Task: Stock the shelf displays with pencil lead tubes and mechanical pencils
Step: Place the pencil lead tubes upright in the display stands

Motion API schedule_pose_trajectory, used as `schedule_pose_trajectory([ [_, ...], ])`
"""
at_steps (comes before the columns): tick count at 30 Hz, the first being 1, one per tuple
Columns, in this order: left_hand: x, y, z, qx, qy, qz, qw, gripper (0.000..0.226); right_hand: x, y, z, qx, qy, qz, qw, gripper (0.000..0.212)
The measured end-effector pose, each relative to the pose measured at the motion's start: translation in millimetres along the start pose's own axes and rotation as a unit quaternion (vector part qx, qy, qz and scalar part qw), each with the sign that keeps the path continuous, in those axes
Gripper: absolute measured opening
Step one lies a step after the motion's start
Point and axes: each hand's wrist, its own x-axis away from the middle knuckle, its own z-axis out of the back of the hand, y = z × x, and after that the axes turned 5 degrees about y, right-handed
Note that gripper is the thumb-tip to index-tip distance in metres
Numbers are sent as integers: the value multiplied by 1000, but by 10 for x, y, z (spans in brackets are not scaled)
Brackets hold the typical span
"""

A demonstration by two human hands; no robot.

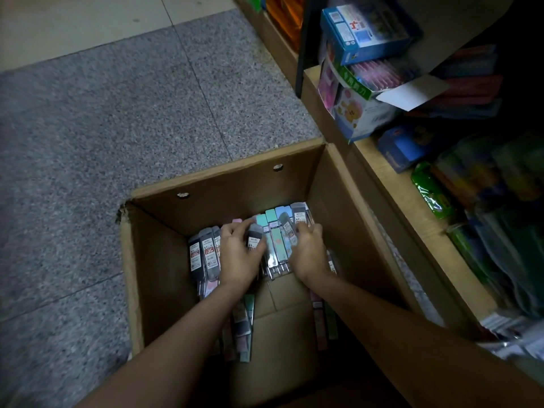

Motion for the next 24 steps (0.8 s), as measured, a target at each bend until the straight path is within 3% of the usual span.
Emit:
schedule_pose_trajectory([
  [4, -3, -3, 22, 85, -5, 121, 989, 44, 166, 49, 41, -198, -32, -105, 974, 29],
  [7, 53, -16, 10, 141, -2, 169, 975, 34, 311, 93, 49, -262, -50, -135, 954, 34],
  [10, 91, -46, -21, 137, -19, 170, 976, 32, 411, 134, 80, -279, -52, -119, 951, 63],
  [14, -11, -122, -109, 20, -49, 86, 995, 43, 460, 179, 118, -286, -58, -73, 954, 86],
  [18, -130, -113, -206, -69, -81, 56, 993, 71, 456, 213, 105, -299, -56, -61, 951, 79],
  [24, -245, -131, -269, -67, -105, 70, 990, 80, 413, 205, 64, -306, -59, -63, 948, 74],
])
